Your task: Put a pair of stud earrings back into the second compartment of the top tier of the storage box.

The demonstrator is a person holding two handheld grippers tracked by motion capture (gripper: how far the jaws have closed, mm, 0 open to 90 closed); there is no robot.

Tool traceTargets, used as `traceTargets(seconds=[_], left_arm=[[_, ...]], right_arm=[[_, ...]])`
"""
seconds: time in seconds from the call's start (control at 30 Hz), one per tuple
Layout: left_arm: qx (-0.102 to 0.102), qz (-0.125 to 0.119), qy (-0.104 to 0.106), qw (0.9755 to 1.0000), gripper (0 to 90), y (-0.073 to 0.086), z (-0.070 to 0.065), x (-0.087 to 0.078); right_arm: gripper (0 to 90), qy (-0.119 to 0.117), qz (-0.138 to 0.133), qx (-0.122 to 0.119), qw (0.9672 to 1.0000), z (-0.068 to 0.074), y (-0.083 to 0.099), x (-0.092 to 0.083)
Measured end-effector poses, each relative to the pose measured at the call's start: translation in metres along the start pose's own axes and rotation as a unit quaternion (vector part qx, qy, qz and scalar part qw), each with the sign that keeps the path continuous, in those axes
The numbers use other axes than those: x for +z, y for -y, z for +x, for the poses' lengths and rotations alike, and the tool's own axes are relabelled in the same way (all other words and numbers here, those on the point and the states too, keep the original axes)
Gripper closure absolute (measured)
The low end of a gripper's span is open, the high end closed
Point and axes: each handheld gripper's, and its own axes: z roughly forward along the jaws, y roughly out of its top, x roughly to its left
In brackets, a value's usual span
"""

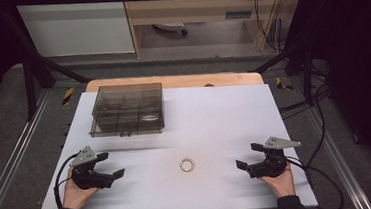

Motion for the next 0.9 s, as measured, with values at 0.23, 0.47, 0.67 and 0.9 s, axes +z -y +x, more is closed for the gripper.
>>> traceTargets(seconds=[0.23, 0.47, 0.67, 0.9], left_arm=[[0.000, 0.001, -0.001, 1.0000, 4.5, 0.000, 0.001, -0.001], [-0.003, 0.004, -0.002, 1.0000, 4.5, 0.001, 0.002, 0.000], [-0.004, 0.002, 0.000, 1.0000, 4.5, 0.001, 0.002, -0.001], [-0.005, 0.003, -0.003, 1.0000, 4.5, 0.001, 0.003, -0.001]], right_arm=[[0.8, 0.001, 0.004, 0.003, 1.0000, 0.001, 0.000, 0.000], [0.9, 0.004, 0.009, -0.005, 0.9999, 0.005, -0.005, 0.002], [1.3, 0.002, 0.010, -0.006, 0.9999, 0.015, -0.012, 0.009], [1.8, -0.001, 0.021, -0.013, 0.9997, 0.025, -0.018, 0.020]])
